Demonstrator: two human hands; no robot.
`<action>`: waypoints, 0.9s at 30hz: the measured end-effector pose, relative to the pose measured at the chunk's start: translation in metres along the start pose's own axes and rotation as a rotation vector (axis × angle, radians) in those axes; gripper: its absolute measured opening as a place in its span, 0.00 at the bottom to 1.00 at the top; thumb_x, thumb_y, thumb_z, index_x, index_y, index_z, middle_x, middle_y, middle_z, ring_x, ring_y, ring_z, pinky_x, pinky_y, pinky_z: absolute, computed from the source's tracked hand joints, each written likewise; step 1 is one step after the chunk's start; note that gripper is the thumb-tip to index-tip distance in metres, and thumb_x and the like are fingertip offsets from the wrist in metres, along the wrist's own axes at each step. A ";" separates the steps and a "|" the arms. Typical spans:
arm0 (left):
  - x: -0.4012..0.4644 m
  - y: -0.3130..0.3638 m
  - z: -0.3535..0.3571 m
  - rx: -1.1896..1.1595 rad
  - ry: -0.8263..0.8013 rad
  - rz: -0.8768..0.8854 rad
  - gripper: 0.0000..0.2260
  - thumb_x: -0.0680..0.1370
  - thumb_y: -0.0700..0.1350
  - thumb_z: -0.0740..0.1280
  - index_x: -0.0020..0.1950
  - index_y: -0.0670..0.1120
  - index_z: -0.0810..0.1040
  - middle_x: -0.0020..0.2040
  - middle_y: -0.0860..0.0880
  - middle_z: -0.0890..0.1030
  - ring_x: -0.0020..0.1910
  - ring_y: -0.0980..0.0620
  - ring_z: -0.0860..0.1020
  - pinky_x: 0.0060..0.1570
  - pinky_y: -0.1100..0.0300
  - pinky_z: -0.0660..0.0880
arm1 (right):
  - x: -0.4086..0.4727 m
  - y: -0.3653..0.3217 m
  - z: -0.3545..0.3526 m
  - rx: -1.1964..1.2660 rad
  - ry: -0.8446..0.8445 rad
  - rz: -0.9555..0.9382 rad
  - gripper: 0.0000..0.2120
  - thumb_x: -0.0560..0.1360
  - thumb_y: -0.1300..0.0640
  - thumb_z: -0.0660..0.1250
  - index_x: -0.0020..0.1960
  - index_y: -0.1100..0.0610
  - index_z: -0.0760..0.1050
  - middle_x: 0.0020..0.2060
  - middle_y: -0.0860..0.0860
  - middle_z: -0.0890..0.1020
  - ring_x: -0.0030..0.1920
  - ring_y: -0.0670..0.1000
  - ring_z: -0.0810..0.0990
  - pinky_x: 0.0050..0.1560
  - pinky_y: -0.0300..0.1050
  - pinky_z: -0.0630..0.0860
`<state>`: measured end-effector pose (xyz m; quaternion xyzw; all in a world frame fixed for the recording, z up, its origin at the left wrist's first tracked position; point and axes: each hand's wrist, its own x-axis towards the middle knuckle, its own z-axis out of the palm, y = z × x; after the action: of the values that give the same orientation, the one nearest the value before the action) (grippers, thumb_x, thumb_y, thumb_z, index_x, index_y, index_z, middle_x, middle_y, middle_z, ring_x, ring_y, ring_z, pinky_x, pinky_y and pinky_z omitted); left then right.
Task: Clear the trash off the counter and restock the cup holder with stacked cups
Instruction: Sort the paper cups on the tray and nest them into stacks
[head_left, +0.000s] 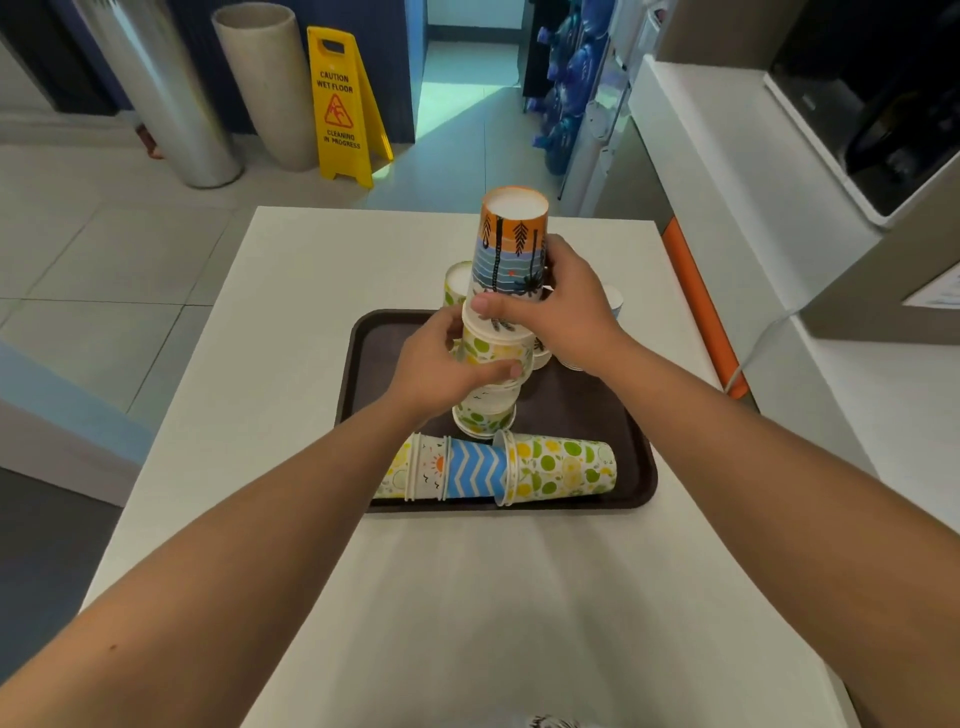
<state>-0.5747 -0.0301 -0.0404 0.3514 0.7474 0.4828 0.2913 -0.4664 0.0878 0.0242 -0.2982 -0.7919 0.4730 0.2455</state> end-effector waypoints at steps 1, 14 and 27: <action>0.002 0.000 0.000 0.011 -0.010 0.010 0.39 0.57 0.60 0.81 0.66 0.53 0.75 0.58 0.56 0.82 0.58 0.57 0.80 0.61 0.50 0.78 | 0.000 0.001 -0.001 0.007 0.003 0.009 0.37 0.62 0.48 0.81 0.66 0.55 0.70 0.59 0.48 0.81 0.57 0.45 0.80 0.59 0.45 0.78; 0.007 -0.006 -0.001 0.146 -0.005 -0.001 0.28 0.62 0.54 0.82 0.59 0.51 0.80 0.54 0.56 0.83 0.54 0.57 0.81 0.53 0.59 0.77 | 0.017 -0.010 -0.008 0.072 0.121 0.007 0.32 0.63 0.48 0.80 0.63 0.56 0.74 0.55 0.47 0.83 0.54 0.44 0.82 0.57 0.48 0.80; 0.010 -0.008 -0.002 0.121 -0.008 0.003 0.30 0.62 0.58 0.81 0.61 0.52 0.80 0.56 0.55 0.84 0.55 0.57 0.81 0.58 0.53 0.78 | 0.024 0.000 -0.006 0.081 0.098 0.093 0.33 0.61 0.46 0.81 0.62 0.56 0.75 0.54 0.47 0.83 0.53 0.46 0.83 0.56 0.49 0.80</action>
<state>-0.5844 -0.0251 -0.0480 0.3714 0.7735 0.4357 0.2718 -0.4795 0.1078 0.0295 -0.3473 -0.7445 0.5002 0.2736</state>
